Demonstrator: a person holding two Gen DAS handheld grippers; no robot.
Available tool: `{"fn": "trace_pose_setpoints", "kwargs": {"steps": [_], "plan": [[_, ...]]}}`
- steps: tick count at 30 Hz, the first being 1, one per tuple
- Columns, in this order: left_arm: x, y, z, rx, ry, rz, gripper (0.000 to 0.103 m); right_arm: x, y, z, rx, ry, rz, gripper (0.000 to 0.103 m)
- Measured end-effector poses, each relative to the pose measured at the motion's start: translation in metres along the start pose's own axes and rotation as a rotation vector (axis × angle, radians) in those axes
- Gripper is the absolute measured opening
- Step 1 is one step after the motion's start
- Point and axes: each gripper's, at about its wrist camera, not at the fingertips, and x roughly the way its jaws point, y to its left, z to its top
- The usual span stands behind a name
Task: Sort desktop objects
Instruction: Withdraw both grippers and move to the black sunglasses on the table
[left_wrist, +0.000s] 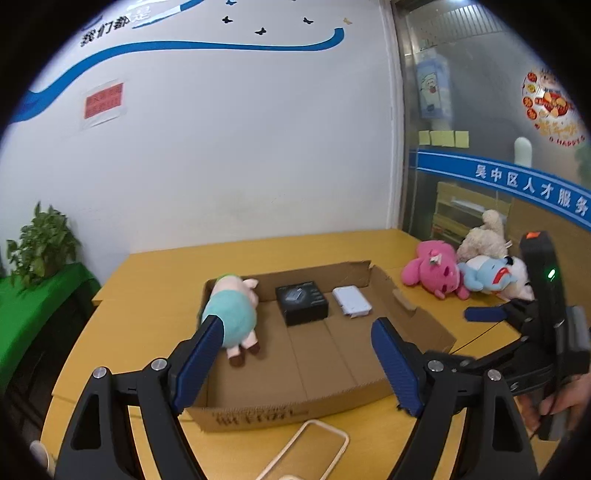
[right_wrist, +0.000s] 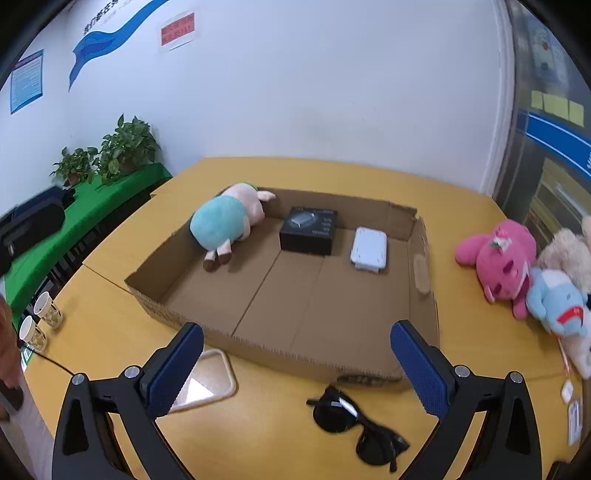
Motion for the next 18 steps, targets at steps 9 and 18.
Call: {"fn": "trace_pose_setpoints", "kwargs": {"steps": [9, 18], "plan": [[0.01, -0.004, -0.046, -0.168, 0.067, -0.025, 0.082, -0.022, -0.021, -0.04, 0.108, -0.04, -0.005, 0.103], [0.04, -0.029, -0.096, -0.121, 0.262, -0.084, 0.082, 0.022, -0.12, -0.107, 0.213, 0.162, -0.08, 0.103]]}}
